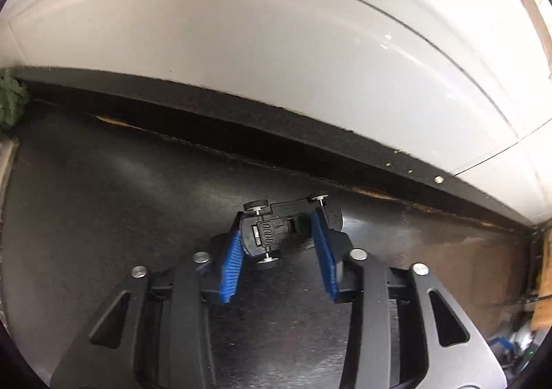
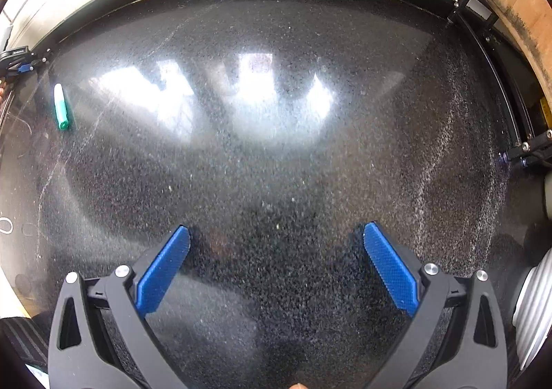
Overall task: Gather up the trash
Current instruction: 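Lower the left gripper onto the black toy car chassis and close it, then grasp the green-capped white marker with the right gripper while the left gripper holds the car, then carry the car and marker over the floor bin and open both grippers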
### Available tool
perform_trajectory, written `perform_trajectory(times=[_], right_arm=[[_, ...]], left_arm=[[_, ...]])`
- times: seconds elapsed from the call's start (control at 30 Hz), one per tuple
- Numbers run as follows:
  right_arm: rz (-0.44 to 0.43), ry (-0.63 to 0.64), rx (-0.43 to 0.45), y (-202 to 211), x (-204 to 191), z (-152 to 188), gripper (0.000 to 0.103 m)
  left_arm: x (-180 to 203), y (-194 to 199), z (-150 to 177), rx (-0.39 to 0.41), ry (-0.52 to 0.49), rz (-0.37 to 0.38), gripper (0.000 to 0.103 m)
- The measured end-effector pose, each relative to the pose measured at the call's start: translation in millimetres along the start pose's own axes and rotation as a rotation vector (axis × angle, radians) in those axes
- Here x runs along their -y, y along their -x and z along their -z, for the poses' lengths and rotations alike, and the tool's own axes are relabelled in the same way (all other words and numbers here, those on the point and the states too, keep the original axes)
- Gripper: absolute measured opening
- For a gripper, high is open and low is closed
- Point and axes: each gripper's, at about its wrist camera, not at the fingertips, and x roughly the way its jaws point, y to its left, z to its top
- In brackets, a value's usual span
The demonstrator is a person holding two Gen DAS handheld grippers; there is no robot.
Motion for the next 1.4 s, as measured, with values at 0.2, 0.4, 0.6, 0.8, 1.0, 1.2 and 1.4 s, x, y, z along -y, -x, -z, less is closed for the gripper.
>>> perform_trajectory(times=[0.2,0.4,0.6,0.8,1.0,1.2,1.4], right_arm=[[-0.006,0.024,0.002,-7,-14,-30,0.098],[-0.033,0.094,-0.013,-13,-33,-46,0.098],[-0.113,0.157,0.008,-10,-68,-45,0.098],[-0.239,0.321,0.023,-12,-138,-65,0.098],[-0.191,0.552,0.030,-24,-220,-96,0.098],[-0.198,0.595,0.038,-29,-256,-126,0.042],[-0.231,0.544,0.002,-24,-267,-142,0.014]], left_arm=[[3,30,21,0.074,-0.014,0.014,0.017],[-8,52,32,0.102,0.037,0.049,0.012],[-18,93,57,0.129,0.068,0.041,0.012],[-39,139,105,0.149,0.110,-0.011,0.012],[-53,186,155,0.159,0.142,-0.060,0.012],[-49,237,194,0.175,0.164,-0.096,0.012],[-81,261,238,0.185,0.264,-0.144,0.012]])
